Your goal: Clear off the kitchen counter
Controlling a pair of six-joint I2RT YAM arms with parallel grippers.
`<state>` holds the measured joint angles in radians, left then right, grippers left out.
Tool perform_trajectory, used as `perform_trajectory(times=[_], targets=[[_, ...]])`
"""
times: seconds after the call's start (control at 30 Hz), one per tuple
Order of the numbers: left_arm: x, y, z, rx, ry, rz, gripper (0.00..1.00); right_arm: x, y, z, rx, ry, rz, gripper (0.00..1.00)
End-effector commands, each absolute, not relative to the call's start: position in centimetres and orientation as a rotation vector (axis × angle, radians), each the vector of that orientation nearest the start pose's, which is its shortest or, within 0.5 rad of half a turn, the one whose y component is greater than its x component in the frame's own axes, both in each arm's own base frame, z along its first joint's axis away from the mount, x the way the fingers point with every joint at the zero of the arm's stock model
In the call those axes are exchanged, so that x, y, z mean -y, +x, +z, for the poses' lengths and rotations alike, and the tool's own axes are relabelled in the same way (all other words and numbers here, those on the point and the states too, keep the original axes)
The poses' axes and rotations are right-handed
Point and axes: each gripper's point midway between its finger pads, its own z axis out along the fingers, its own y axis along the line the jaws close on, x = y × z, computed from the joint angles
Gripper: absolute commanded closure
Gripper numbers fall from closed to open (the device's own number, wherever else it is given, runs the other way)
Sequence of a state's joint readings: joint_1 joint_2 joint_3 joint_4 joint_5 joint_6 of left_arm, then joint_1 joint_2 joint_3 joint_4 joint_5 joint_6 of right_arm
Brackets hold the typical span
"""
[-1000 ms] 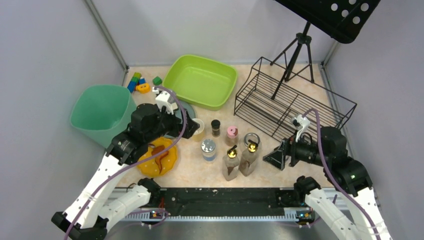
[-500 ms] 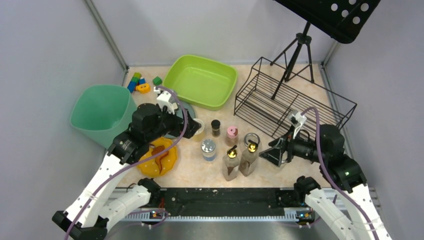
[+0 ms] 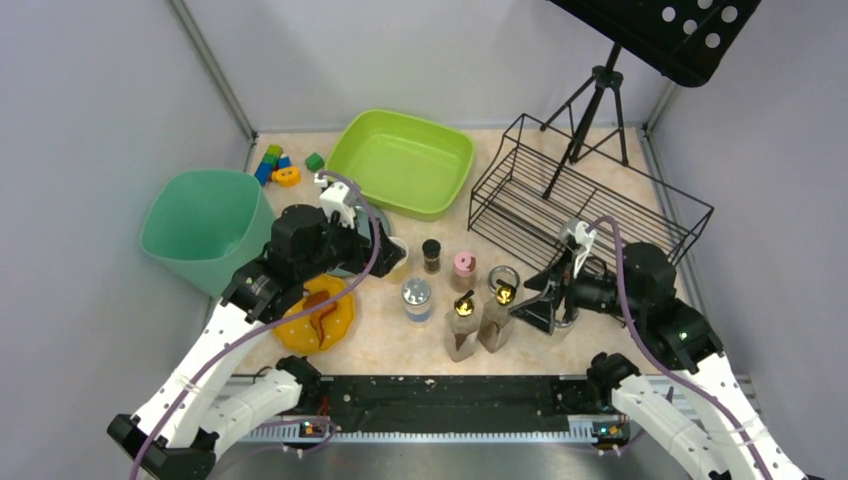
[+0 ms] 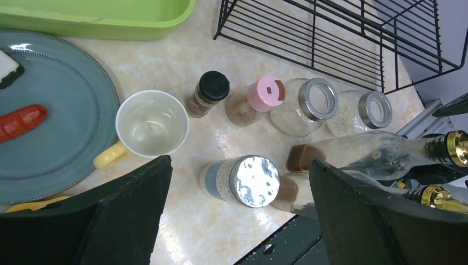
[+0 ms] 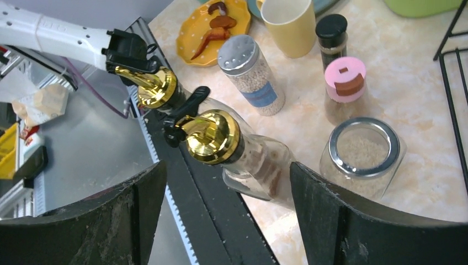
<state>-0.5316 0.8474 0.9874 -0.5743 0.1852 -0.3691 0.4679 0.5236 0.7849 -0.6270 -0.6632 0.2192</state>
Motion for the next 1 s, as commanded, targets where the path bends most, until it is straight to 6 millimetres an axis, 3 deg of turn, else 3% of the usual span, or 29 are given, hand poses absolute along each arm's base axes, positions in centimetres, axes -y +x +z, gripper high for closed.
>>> perform_trajectory(times=[0.0,0.23,0.6,0.97], targets=[[19.1,22.5,27.5,-2.013,0.301,-0.787,0.01,-19.7,11.7,26.5,-1.756,-0.835,1.061,0.19],[19.3,22.4,27.4,-2.013,0.305,-0.796,0.01,-21.5,12.6,23.6,-1.813,-0.830,1.060,0.23],[19.4,22.5,26.7,-2.031,0.308,-0.795,0.01,-21.6,13.3,24.9,-1.708,-0.770,0.989,0.23],[19.5,22.6,26.5,-2.039,0.310,-0.799,0.01,-21.8,14.1,24.2,-1.710,-0.705,0.995,0.25]])
